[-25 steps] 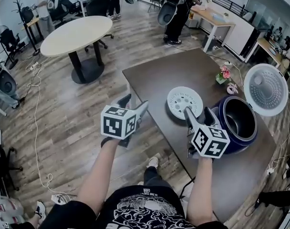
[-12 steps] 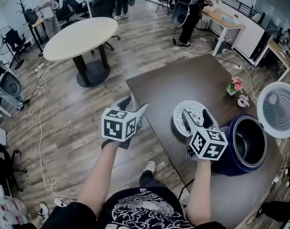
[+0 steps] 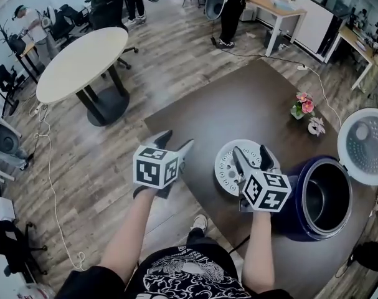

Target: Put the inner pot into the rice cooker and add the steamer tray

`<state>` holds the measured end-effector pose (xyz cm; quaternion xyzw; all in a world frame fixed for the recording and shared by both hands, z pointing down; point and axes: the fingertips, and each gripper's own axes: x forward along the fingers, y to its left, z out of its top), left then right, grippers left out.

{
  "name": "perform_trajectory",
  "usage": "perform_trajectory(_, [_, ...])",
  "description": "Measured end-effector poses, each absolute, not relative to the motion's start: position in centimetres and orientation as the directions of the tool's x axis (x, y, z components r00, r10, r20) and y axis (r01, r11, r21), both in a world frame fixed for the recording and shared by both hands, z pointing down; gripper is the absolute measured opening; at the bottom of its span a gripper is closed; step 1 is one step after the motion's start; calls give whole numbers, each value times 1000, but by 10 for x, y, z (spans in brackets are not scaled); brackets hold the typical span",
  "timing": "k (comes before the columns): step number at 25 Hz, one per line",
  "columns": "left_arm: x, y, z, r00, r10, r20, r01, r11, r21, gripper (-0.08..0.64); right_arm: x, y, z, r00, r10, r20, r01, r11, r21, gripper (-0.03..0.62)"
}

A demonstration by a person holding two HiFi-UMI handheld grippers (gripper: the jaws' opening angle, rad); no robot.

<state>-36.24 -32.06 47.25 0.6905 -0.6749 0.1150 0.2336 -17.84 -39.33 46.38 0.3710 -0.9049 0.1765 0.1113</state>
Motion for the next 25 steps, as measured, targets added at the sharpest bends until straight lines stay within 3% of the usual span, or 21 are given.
perform_trajectory(17, [-288,-433,515,340,-785,518,-940,-274,202,304,-125,-439,508,-541,-743,393,-841,473,-263,356])
perform_trajectory(25, [-258,-469,547,541,-643,543,-836,-484,260,304,-105,-433,524,-364,-825,432,-927,276,-255,345])
